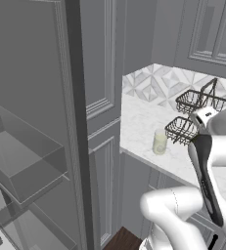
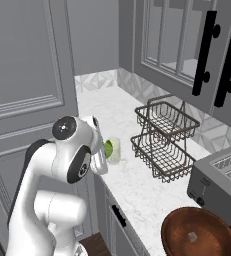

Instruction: Grab a lemon wedge from the fridge and one ice cube from the ice bowl, and put them in the glass of lemonade.

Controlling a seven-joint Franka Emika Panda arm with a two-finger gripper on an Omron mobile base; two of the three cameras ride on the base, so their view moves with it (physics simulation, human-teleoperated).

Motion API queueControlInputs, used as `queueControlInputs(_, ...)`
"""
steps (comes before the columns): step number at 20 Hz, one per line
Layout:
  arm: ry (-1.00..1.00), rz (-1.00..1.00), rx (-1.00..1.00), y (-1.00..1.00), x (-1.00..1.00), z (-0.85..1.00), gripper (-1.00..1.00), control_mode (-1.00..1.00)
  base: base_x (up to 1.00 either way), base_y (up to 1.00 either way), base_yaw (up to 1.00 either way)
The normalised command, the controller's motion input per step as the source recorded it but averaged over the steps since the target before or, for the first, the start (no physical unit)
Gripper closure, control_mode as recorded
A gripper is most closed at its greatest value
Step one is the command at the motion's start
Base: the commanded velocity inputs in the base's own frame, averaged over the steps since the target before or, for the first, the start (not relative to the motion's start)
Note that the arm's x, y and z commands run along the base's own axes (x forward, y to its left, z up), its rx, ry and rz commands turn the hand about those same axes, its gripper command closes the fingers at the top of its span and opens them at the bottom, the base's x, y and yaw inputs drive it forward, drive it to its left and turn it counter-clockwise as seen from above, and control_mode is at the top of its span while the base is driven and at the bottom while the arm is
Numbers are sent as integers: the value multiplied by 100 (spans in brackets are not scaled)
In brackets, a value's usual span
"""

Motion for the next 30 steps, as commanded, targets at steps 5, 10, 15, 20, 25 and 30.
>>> queueControlInputs(5,0,59,-58,-12,55,-35,100,-100,0,0,0)
queueControlInputs(10,0,55,-55,-2,52,-27,100,-100,0,0,0)
queueControlInputs(15,2,38,-42,0,36,-1,100,-100,0,0,0)
queueControlInputs(20,5,29,-27,1,18,3,100,-100,0,0,0)
queueControlInputs(25,13,19,-11,13,43,1,100,-100,0,0,0)
queueControlInputs(30,5,-5,0,11,22,0,100,-100,0,0,0)
